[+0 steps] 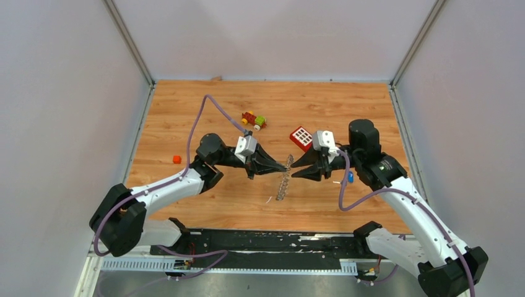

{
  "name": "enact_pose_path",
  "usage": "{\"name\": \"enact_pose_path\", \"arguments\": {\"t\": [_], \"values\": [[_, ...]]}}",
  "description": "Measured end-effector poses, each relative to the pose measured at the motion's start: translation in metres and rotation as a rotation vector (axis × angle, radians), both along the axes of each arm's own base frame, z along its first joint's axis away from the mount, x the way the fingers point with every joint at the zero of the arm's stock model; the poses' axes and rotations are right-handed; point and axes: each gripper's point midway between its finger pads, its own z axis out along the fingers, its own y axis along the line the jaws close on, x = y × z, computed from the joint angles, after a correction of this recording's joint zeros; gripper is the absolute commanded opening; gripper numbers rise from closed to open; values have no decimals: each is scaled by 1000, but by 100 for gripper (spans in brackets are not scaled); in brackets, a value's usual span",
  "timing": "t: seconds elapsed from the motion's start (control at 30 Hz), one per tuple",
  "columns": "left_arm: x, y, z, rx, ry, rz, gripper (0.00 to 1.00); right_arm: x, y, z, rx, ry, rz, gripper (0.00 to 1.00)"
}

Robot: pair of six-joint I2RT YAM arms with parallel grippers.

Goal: Put the keys on the keyring

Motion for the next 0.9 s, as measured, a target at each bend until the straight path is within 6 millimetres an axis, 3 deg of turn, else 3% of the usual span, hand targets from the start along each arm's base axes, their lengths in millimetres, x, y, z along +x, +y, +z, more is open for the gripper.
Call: {"name": "enact_pose_path", "arguments": {"t": [0.33,0.57,0.7,0.77,0.9], "values": [[3,-2,-2,3,11,12,0,7,8,-10,-18,49,0,19],[3,-1,-7,9,18,13,0,9,11,-9,-17,46,-9,0],[3,-1,-10,16,23,15,0,11,11,-13,-25,60,-26,0],[5,-2,-12,22,21,21,6,12,10,-15,-31,62,-39,0],[9,-2,-21,53,-5,38,27,17,9,-22,-64,60,-77,0]]}}
